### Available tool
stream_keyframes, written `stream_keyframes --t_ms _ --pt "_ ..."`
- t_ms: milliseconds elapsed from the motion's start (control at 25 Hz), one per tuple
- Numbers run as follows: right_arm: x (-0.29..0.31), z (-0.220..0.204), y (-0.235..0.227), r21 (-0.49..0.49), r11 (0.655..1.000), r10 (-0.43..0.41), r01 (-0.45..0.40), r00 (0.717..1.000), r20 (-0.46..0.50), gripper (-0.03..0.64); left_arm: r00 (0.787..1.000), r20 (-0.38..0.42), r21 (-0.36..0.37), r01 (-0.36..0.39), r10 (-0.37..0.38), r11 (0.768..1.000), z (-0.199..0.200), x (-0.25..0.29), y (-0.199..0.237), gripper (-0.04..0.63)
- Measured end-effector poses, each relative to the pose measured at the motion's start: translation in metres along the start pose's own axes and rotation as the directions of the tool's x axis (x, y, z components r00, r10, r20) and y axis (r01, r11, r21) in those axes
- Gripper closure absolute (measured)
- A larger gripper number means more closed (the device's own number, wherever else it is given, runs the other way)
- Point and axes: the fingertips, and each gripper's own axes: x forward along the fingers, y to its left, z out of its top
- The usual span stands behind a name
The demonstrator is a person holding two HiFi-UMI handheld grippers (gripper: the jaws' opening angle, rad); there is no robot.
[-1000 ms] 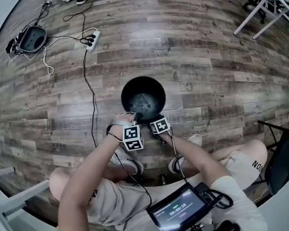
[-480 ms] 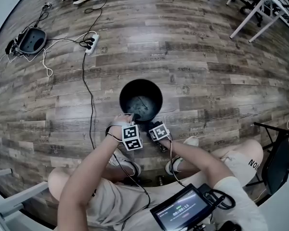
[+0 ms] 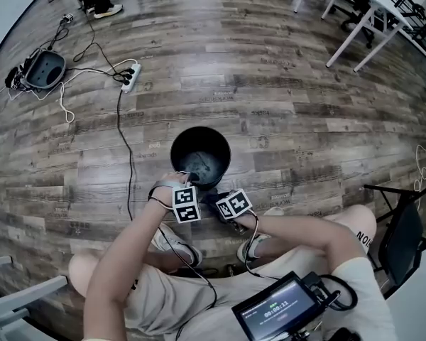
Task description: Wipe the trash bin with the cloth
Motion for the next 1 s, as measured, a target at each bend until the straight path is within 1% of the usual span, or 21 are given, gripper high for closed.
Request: stream_keyframes --t_ms 120,200,240,360,560,760,880,1000 --pt "-0.022 0.013 0.002 0.003 1.000 -0.013 0.013 0.999 0.040 0.537 0.998 -0.057 0.089 0.004 0.001 0.996 -0.011 0.001 -0.001 0.495" --pt "-0.034 0.017 0.005 0.006 1.000 -0.018 0.018 0.998 0.060 0.537 0.996 -0.083 0.121 -0.011 0.021 0.993 -0.018 0.004 0.002 0.495" --pt "-0.038 0.018 0.008 0.008 1.000 -0.014 0.013 0.998 0.068 0.537 0.996 -0.086 0.123 -0.015 0.026 0.992 -0.021 0.005 0.004 0.495" --pt "-0.050 0.020 0.017 0.028 1.000 0.007 -0.009 0.996 0.091 0.537 0.997 -0.080 0.094 -0.006 0.013 0.996 -0.022 0.007 0.004 0.495" --pt "-0.060 0.030 0.026 0.053 0.999 0.001 -0.009 0.991 0.136 0.537 0.995 -0.100 0.053 0.026 -0.020 0.998 -0.022 0.011 0.003 0.494" --pt "-0.064 0.039 0.030 0.050 0.999 -0.005 -0.002 0.988 0.154 0.537 0.996 -0.065 -0.038 0.054 -0.057 0.998 -0.008 0.010 -0.005 0.494" --pt "-0.063 0.040 0.026 0.066 0.998 -0.019 0.009 0.988 0.155 0.537 0.997 -0.048 -0.069 0.060 -0.063 0.996 0.000 0.010 -0.011 0.494" --pt "-0.060 0.043 0.021 0.082 0.997 -0.027 0.013 0.986 0.163 0.537 0.997 -0.051 -0.090 0.060 -0.065 0.994 0.001 0.011 -0.012 0.494"
